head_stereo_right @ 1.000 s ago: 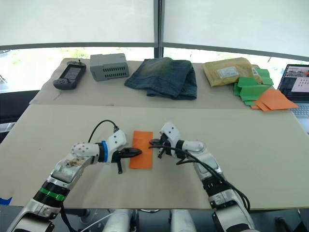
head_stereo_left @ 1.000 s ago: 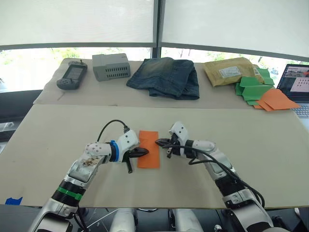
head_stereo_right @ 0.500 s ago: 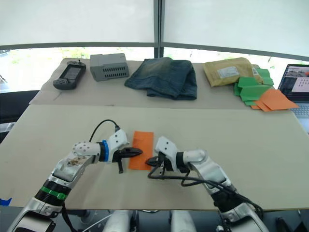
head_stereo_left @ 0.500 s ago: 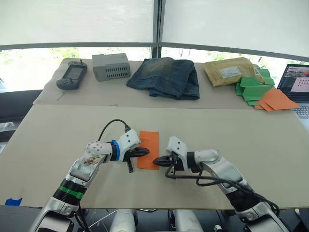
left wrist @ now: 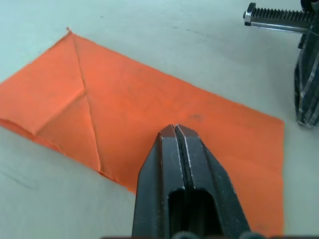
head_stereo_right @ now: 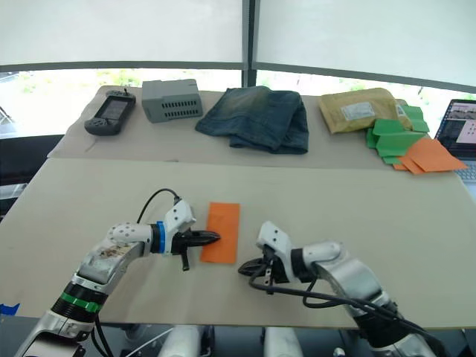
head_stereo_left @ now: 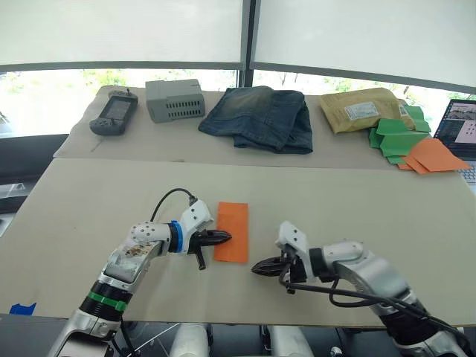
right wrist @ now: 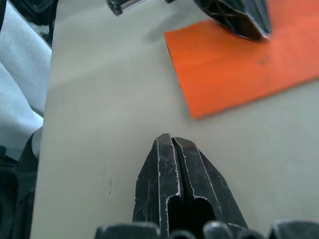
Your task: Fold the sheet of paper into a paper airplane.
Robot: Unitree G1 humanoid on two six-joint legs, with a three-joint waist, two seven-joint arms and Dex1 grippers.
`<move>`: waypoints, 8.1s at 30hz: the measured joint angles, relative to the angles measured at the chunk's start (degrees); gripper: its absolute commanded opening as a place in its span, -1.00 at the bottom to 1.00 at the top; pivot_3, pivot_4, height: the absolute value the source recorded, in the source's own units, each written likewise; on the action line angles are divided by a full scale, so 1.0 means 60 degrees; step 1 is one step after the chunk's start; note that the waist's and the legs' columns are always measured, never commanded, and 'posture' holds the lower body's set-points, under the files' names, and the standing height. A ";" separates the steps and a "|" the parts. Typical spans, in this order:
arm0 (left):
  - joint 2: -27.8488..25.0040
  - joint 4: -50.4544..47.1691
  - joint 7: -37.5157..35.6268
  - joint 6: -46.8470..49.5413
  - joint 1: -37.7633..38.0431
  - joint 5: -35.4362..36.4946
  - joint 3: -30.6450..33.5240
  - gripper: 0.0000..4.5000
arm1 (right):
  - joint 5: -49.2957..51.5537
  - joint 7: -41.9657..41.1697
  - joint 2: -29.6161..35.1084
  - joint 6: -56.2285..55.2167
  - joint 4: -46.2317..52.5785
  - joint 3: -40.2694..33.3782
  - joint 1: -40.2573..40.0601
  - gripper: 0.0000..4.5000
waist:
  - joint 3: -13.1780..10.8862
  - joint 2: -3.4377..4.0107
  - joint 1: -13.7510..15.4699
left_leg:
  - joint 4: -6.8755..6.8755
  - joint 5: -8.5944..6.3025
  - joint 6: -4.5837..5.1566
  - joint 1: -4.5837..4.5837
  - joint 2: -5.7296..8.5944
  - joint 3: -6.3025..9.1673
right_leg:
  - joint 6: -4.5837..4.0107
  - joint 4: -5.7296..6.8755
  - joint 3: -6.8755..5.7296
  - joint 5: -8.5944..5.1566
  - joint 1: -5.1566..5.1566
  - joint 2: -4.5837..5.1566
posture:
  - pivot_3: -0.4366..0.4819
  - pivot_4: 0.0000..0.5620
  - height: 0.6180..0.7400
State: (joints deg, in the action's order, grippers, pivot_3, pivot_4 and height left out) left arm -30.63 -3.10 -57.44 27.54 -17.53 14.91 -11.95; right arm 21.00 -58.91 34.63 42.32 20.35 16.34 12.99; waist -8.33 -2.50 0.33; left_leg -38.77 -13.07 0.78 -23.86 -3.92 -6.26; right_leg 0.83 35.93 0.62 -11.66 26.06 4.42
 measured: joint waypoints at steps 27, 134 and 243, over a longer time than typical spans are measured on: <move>-0.0465 -0.0827 0.0584 0.0520 0.0545 0.1284 0.1491 -1.00 | 0.0127 0.0642 0.0344 -0.0088 -0.0387 -0.1098 0.2397 -0.98 | -0.0033 -0.0019 -0.0003 | -0.0021 0.0000 0.0003 -0.0058 0.0005 0.0009 | -0.0038 -0.0005 -0.0010 0.0044 0.0034 -0.0004 | -0.05 -0.47 0.60; 0.1001 0.0592 0.0774 -0.0168 -0.1038 -0.0971 -0.1150 -1.00 | 0.0082 0.4311 -0.2745 0.1725 -0.1662 -0.2704 0.1488 -0.99 | -0.0026 -0.0019 -0.0159 | -0.0037 0.0039 0.0030 -0.0001 0.0016 0.0018 | 0.0007 0.0021 0.0020 0.0075 -0.0006 -0.0015 | -0.05 -0.47 0.60; 0.2704 0.2951 0.2465 0.0031 -0.2725 -0.1721 -0.1008 -1.00 | -0.2623 0.5110 -0.2403 -0.0450 0.0491 -0.2056 -0.2069 -0.99 | -0.0019 -0.0028 0.0076 | -0.0009 -0.0004 -0.0049 0.0067 0.0018 0.0118 | 0.0014 -0.0081 -0.0056 0.0049 -0.0152 0.0005 | -0.05 -0.47 0.60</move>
State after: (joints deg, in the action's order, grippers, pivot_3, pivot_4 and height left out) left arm -14.40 14.61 -42.64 27.73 -33.88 4.58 -18.00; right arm 5.26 -28.26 20.22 39.62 23.30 4.00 0.58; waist -8.45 -2.67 0.78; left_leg -38.83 -13.09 0.48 -23.46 -3.81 -5.55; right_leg 0.92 35.44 0.28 -11.37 25.15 4.44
